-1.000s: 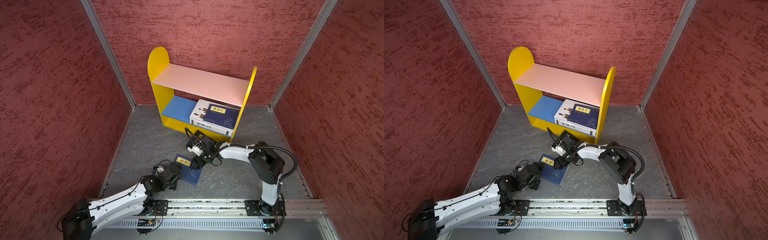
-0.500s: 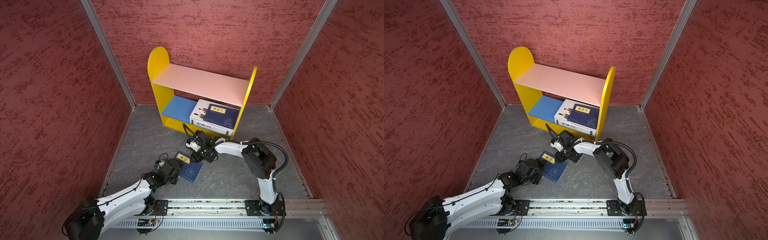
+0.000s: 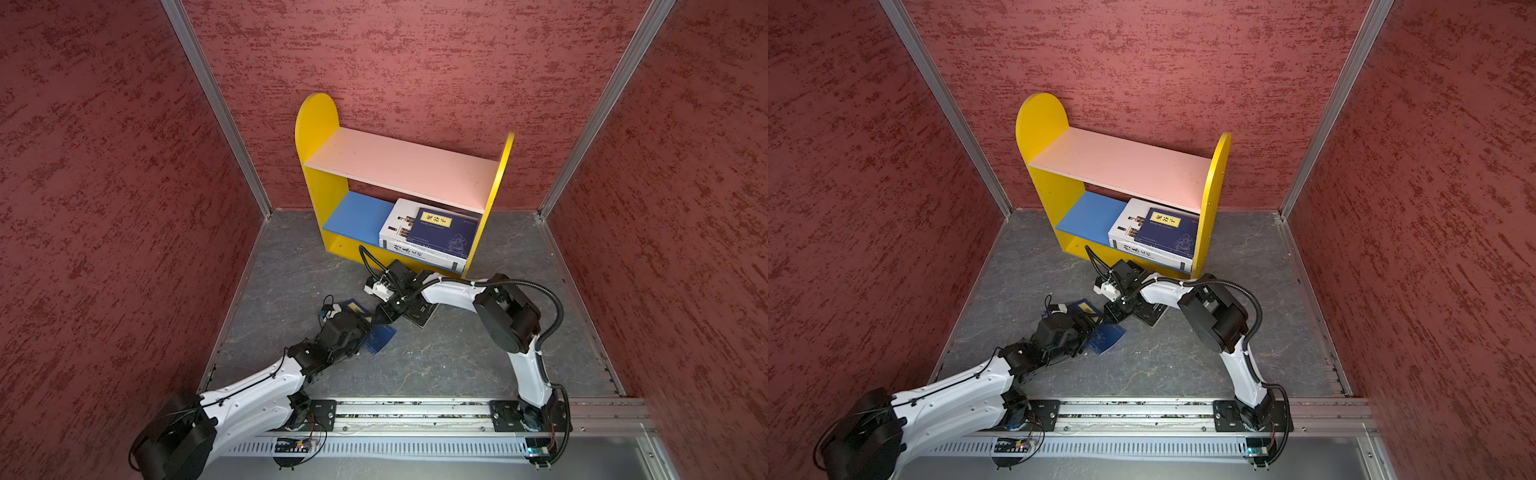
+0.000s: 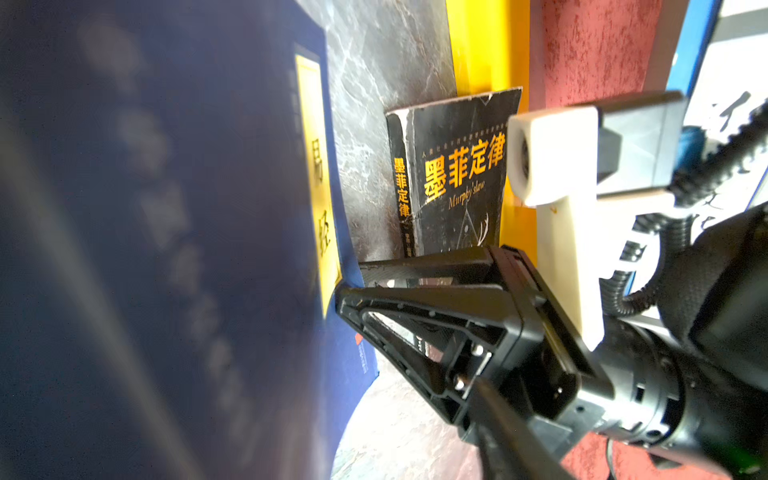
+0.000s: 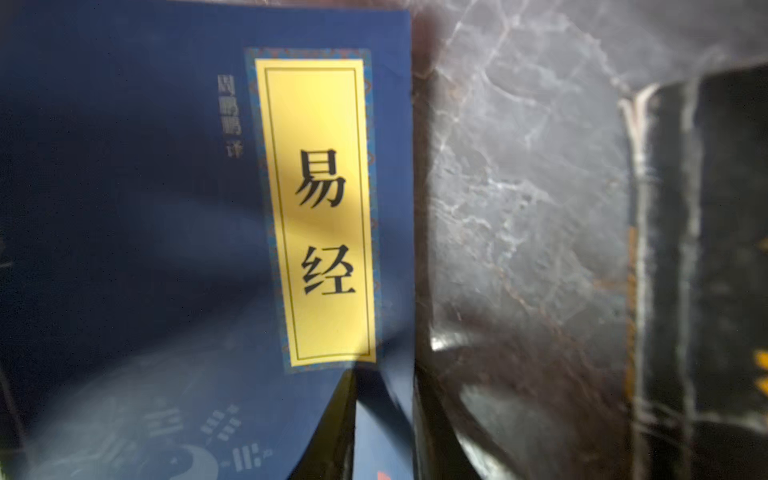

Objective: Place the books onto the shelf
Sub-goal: 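Grasp the blue book's edge with the right gripper and tilt it toward the left gripper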

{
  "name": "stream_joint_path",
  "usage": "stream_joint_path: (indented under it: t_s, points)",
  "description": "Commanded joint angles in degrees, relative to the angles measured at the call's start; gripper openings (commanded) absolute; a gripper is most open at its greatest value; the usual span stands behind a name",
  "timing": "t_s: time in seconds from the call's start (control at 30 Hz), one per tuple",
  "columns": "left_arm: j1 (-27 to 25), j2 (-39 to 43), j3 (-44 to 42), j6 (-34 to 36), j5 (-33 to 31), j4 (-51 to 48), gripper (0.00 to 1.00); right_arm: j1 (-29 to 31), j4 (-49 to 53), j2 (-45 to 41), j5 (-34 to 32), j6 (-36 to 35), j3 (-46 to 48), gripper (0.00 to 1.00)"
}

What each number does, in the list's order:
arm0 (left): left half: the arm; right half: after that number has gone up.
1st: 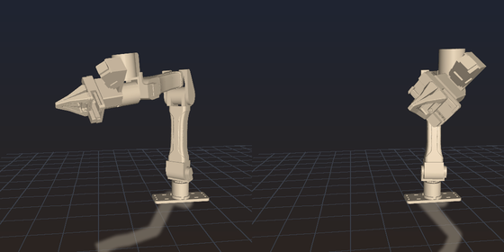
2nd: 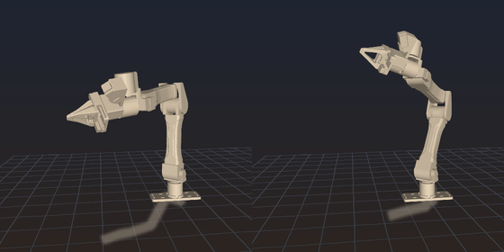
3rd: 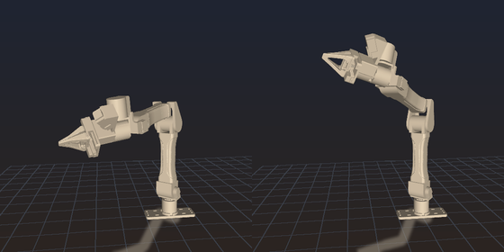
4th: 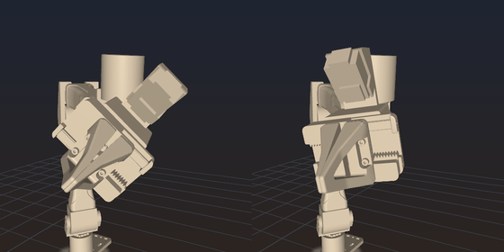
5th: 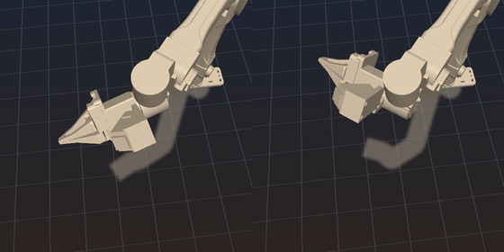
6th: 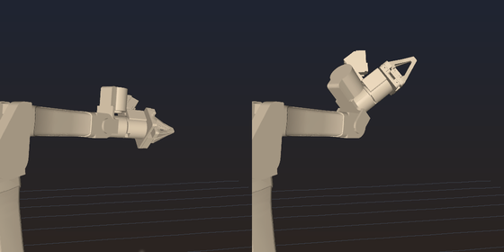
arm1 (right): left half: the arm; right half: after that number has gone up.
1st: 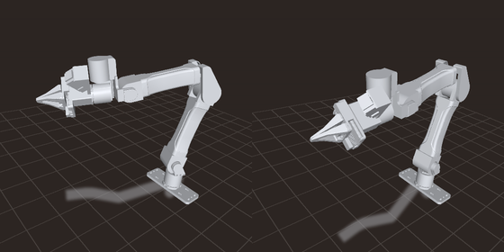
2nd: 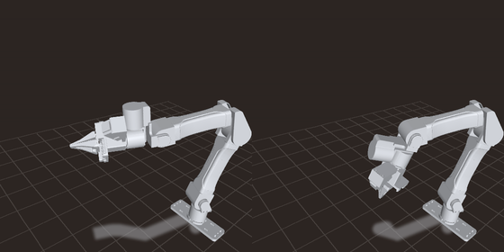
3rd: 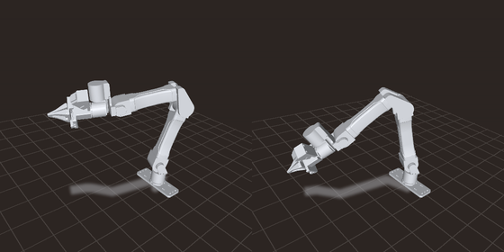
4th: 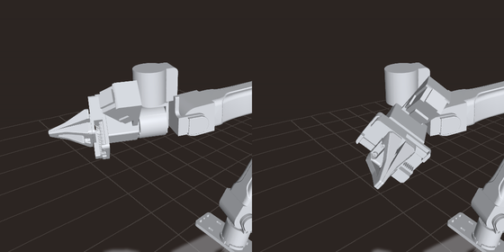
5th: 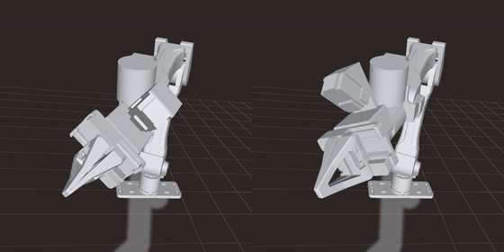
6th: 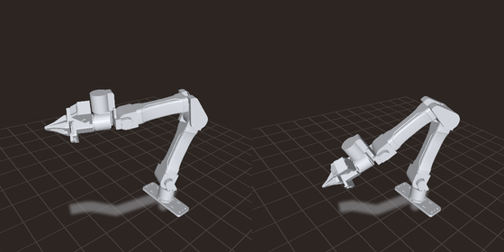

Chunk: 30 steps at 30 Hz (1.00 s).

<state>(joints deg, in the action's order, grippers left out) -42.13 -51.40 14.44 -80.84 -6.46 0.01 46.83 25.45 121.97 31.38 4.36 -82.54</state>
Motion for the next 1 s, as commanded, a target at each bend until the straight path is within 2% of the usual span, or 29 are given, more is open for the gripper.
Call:
stream_joint_path:
  t_s: [0.0, 0.2, 0.4, 0.57, 0.73, 0.87, 0.9, 0.97]
  points:
    - [0.87, 3.29, 0.72, -0.38, -0.48, -2.35, 0.54, 1.21, 4.42, 2.97, -0.47, -0.59, -0.48, 0.25]
    - [2.84, 7.27, 0.86, -2.34, -0.13, -9.96, 0.43, 1.05, 4.96, 2.31, -1.47, 0.10, -1.17, 0.28]
    - [3.22, 8.78, 1.72, -1.98, -0.66, -13.28, 0.26, 0.70, 6.50, 1.70, -2.08, 0.45, -3.47, 0.39]
    - [3.63, 8.70, 3.56, -0.45, -0.65, -14.71, 0.14, 0.04, 6.43, 1.07, -3.84, 1.09, -5.88, 0.53]
    - [4.32, 9.42, 5.72, 1.60, -0.69, -16.57, 0.09, -2.00, 4.61, -0.04, -5.82, 3.27, -9.28, 0.67]
    - [5.87, 11.11, 6.73, 3.46, 0.41, -16.64, 0.06, -3.85, -0.37, -4.36, -7.06, 7.12, -7.70, 0.79]
    - [6.44, 11.81, 7.11, 4.12, 0.80, -16.62, 0.05, -4.26, -1.93, -5.88, -7.50, 8.08, -6.65, 0.83]
    - [7.92, 13.15, 7.94, 5.31, 1.91, -16.90, 0.04, -4.85, -4.27, -8.72, -8.14, 9.57, -4.80, 0.98]
